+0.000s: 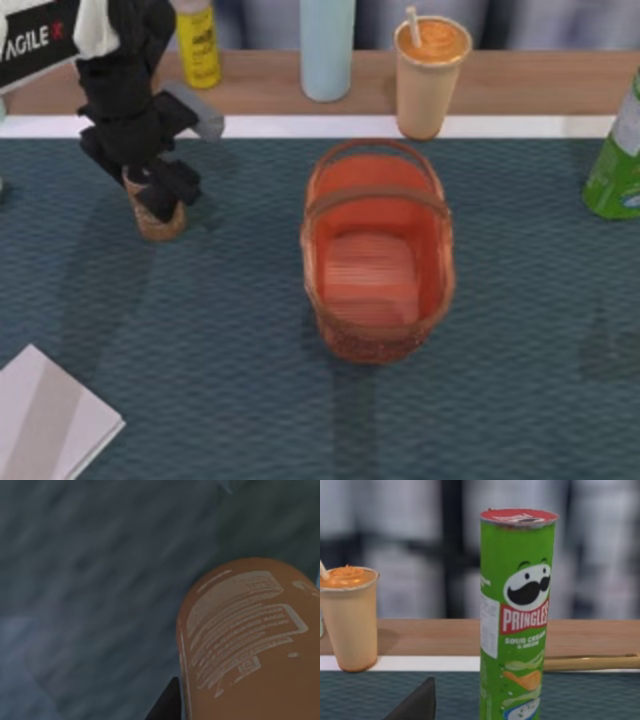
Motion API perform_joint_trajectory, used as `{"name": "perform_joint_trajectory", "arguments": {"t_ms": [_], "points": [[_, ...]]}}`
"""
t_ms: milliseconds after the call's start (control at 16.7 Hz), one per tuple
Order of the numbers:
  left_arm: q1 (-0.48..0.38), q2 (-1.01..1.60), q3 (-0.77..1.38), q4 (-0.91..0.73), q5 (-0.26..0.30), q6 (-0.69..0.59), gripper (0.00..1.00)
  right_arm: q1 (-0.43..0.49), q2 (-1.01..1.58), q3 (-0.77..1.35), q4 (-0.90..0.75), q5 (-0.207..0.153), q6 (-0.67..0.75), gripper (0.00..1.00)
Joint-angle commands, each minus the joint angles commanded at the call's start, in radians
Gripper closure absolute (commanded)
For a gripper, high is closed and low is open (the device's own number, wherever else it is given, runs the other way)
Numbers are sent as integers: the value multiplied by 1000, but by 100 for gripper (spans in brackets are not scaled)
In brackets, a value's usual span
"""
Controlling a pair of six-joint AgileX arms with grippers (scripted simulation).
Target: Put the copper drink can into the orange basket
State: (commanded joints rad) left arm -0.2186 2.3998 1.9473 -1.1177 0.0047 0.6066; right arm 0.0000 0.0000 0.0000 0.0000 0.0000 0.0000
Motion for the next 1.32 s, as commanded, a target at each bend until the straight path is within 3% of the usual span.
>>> {"name": "perform_joint_trajectory", "arguments": {"t_ms": [240,480,720,1320], "points": [[-2,-5,-9,30,24,-7,100,0,0,0,0,0,0,0],[-17,-23,-62,209,161,-61,100,0,0,0,0,0,0,0],[-35,-56,-157,528,382,-157,100,0,0,0,0,0,0,0],[-85,-207,-489,1531,1031,-458,100,0,0,0,0,0,0,0]]}}
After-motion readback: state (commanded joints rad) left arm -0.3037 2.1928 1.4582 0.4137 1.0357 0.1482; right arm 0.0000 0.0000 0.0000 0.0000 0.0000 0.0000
